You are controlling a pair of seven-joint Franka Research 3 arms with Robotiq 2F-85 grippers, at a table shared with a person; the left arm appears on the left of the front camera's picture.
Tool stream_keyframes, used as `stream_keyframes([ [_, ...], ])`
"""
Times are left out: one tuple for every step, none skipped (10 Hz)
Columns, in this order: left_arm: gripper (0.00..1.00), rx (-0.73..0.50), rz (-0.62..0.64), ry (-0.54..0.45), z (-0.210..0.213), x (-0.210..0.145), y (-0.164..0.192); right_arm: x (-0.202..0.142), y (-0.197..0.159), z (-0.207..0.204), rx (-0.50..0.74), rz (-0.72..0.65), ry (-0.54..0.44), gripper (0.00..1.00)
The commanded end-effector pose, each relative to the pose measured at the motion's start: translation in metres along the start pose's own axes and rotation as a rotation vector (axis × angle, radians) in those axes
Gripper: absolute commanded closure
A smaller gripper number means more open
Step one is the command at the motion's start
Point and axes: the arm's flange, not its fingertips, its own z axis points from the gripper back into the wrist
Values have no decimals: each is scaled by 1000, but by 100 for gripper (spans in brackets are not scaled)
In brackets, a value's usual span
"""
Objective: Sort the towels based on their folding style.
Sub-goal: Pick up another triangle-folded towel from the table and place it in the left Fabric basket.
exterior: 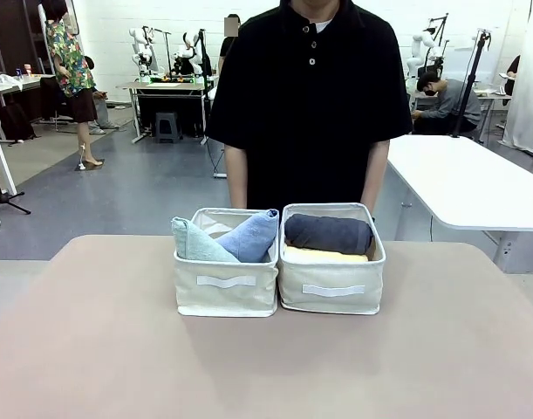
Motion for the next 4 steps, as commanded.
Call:
stream_keyframes([
  [0, 6, -19, -21, 1, 1, 0, 0, -1, -1, -10, 3, 2, 0],
  [0, 6, -19, -21, 1, 1, 0, 0, -1, -1, -10, 3, 2, 0],
  [0, 6, -19, -21, 1, 1, 0, 0, -1, -1, -10, 3, 2, 0],
  [0, 6, -19, -21, 1, 1, 0, 0, -1, -1, -10, 3, 2, 0],
])
